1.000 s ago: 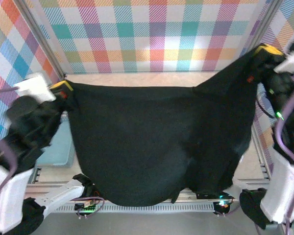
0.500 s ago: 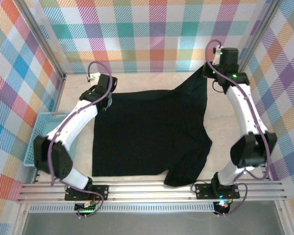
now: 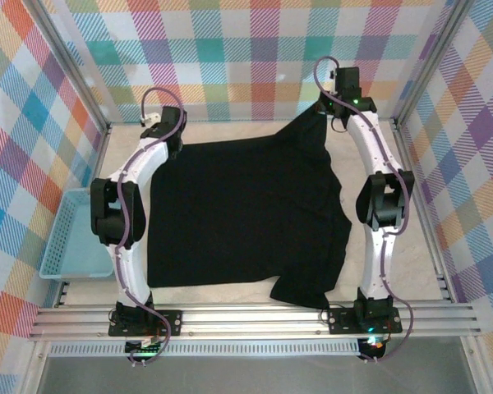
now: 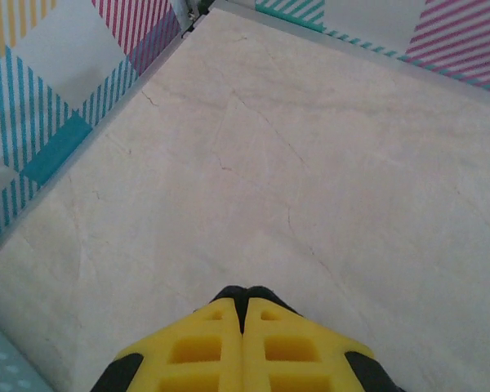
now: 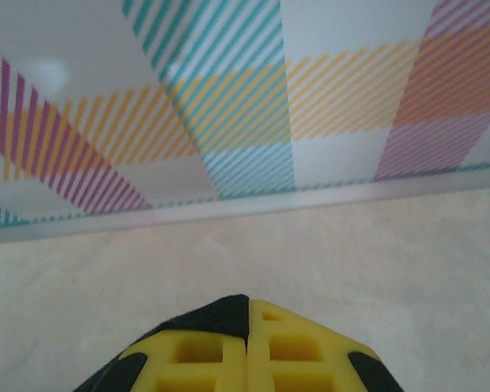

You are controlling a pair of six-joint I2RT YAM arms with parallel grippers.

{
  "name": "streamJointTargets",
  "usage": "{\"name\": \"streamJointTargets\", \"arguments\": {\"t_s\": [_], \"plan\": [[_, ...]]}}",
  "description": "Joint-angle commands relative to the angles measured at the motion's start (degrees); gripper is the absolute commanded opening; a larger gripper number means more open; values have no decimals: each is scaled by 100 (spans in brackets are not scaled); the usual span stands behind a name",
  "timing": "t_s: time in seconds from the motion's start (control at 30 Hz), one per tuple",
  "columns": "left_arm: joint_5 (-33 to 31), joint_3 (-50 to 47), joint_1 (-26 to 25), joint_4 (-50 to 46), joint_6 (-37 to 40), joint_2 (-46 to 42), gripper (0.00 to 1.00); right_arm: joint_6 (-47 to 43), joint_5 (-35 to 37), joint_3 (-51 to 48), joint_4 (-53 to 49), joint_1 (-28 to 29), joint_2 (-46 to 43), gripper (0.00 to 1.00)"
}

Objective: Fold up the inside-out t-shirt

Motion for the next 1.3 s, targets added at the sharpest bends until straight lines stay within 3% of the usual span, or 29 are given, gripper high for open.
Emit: {"name": "streamJointTargets", "arguments": {"t_s": [0.0,0.13,0.33,0.53,0.97,1.27], "plan": [[194,416,238,-319,-231,204,0,-120,361,1282,-370,-26,547,0],[214,681,317,-458,-234,337,0,-269,238,2276,-456,-30,1058,0],[358,725,370,-520,-161,346,0,-370,-41,1701,-252,98,929,0],[929,673,369,-570,145,216,0,-307,-30,1247,-662,194,691,0],[1335,-692,428,-319,194,-726,0,634,196,-2241,-435,210,-1683,0],[1403,-1724,488,213,103,-1095,0,1279,124,-3787,-315,181,-2220,0]]}}
